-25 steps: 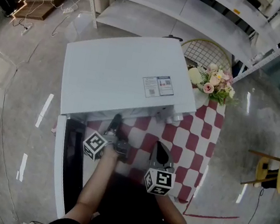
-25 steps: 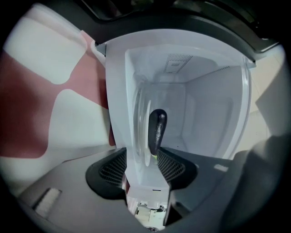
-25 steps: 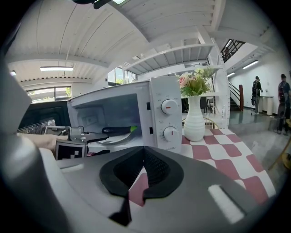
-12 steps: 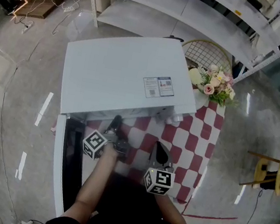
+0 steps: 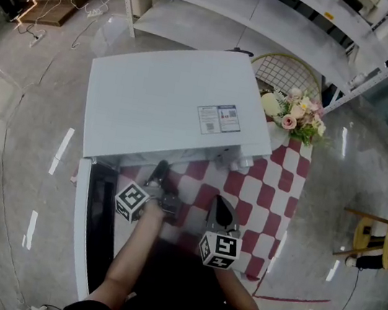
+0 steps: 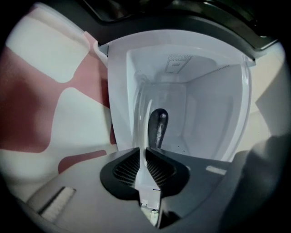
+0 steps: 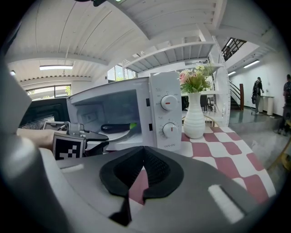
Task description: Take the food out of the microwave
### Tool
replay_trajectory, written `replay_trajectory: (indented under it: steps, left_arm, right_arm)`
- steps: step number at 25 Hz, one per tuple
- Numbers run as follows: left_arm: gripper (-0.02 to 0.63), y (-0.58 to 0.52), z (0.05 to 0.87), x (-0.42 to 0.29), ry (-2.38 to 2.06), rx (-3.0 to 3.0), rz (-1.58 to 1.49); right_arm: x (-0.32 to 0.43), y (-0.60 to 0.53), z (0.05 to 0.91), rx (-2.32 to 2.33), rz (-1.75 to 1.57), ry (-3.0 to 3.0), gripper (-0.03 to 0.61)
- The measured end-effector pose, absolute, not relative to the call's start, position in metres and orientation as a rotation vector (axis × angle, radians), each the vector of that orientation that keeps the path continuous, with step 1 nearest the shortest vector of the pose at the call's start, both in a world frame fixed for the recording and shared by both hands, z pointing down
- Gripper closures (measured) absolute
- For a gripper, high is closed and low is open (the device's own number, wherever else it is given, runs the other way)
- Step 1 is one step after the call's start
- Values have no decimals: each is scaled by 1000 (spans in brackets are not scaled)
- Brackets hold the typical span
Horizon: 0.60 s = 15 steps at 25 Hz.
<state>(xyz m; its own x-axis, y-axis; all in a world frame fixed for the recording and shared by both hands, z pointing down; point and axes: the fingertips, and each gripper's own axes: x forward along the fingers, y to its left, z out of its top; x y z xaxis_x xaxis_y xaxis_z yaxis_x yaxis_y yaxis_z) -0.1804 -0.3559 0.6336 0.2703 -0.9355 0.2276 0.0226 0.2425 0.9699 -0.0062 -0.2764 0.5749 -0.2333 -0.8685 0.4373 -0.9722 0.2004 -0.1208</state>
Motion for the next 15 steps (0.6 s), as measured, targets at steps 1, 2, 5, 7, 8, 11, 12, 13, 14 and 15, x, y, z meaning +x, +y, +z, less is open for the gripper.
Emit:
replay_trajectory:
  steps: [1, 2, 5, 7, 8, 11, 12, 13, 14, 15]
  left_arm:
    - [566, -356, 632, -180, -1080, 1119, -870]
    - [584, -357, 630, -180, -1080, 1122, -874]
    - [586, -355, 628, -180, -1071, 1121, -895]
    - [589, -353, 627, -181, -1069, 1128, -914]
    - [591, -352, 627, -182, -1071, 1135, -920]
    - [592, -349, 628, -182, -1077, 1151, -931]
    - [592, -349, 628, -182, -1074, 1153, -936]
    - [594, -348, 628, -182, -1070, 1154, -941]
    - [594, -348, 627, -182, -1066, 1156, -946]
    - [595, -348, 627, -182, -1063, 1159, -950]
  right_arm:
    - [-6, -276, 575, 1745, 545, -2204, 577]
    - [-6, -275, 576, 1744, 546, -2203, 577]
    - [-7, -274, 575, 1741, 546, -2206, 577]
    - [-8, -273, 575, 1741, 545, -2209, 577]
    - [-8, -273, 575, 1742, 545, -2209, 577]
    - [-6, -272, 576, 1744, 543, -2207, 577]
    - [-5, -271, 577, 1745, 543, -2206, 577]
    - [-5, -270, 577, 1746, 543, -2205, 577]
    - [-4, -269, 578, 1747, 544, -2202, 577]
    - [-4, -269, 578, 1750, 545, -2200, 577]
